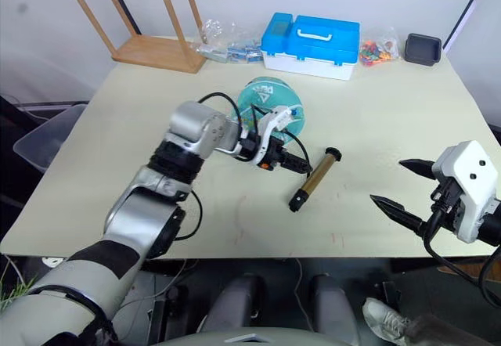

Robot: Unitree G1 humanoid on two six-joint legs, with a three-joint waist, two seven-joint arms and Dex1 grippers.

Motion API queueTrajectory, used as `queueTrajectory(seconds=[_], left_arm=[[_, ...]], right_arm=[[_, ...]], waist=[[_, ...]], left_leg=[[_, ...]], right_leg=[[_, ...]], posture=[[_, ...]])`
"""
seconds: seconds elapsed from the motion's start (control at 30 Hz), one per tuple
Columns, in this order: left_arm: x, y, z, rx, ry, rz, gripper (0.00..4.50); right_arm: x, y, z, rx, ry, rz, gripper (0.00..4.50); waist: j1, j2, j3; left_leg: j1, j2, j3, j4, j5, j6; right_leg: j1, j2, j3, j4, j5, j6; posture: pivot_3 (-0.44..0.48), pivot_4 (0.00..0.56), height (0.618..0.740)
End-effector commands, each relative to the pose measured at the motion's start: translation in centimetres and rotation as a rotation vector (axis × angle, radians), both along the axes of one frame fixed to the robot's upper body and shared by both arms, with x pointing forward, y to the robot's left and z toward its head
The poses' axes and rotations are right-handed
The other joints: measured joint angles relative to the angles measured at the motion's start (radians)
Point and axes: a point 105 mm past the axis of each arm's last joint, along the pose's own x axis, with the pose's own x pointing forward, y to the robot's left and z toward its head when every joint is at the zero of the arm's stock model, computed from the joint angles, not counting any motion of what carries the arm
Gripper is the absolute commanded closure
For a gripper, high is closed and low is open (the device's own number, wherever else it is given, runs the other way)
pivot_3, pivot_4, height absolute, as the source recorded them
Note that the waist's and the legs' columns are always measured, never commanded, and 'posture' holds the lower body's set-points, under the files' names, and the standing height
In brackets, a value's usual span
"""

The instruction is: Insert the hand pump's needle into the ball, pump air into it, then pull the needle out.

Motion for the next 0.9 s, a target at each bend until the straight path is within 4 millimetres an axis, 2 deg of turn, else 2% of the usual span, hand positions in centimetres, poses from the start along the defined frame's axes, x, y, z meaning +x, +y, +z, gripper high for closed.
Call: queueTrajectory(seconds=[0.03, 0.17, 0.43, 0.67, 0.9], left_arm=[[0.7, -1.6, 1.0, -0.016, -0.028, -0.025, 0.55], [1.2, -3.0, 0.2, 0.026, -0.031, -0.045, 0.55], [1.9, -3.7, -1.7, 0.139, -0.086, -0.071, 0.55], [1.4, -4.3, -2.9, 0.158, -0.076, -0.098, 0.55], [1.0, -4.8, -4.1, 0.143, -0.028, -0.049, 0.55]], right_arm=[[-0.2, -0.5, 0.9, -0.017, -0.049, -0.011, 0.0], [-0.2, -0.4, 0.6, -0.019, -0.05, -0.018, 0.0], [-0.5, 0.3, 0.1, -0.026, -0.05, -0.021, 0.0], [-0.6, 0.4, -0.3, -0.029, -0.049, -0.032, 0.0], [-0.4, 0.7, -0.5, -0.04, -0.046, -0.033, 0.0]], waist=[[0.0, 0.0, 0.0], [-0.003, 0.0, 0.0], [-0.006, 0.0, 0.0], [-0.005, 0.0, 0.0], [-0.005, 0.0, 0.0]], left_leg=[[0.0, 0.0, 0.0, 0.0, 0.0, 0.0], [0.0, 0.0, 0.0, 0.0, 0.0, 0.0], [0.0, 0.0, 0.0, 0.0, 0.0, 0.0], [0.0, 0.0, 0.0, 0.0, 0.0, 0.0], [0.0, 0.0, 0.0, 0.0, 0.0, 0.0]], right_leg=[[0.0, 0.0, 0.0, 0.0, 0.0, 0.0], [0.0, 0.0, 0.0, 0.0, 0.0, 0.0], [0.0, 0.0, 0.0, 0.0, 0.0, 0.0], [0.0, 0.0, 0.0, 0.0, 0.0, 0.0], [0.0, 0.0, 0.0, 0.001, 0.0, 0.0]], posture=[[0.0, 0.15, 0.74], [0.0, 0.15, 0.74], [0.0, 0.15, 0.74], [0.0, 0.15, 0.74], [0.0, 0.15, 0.74]])
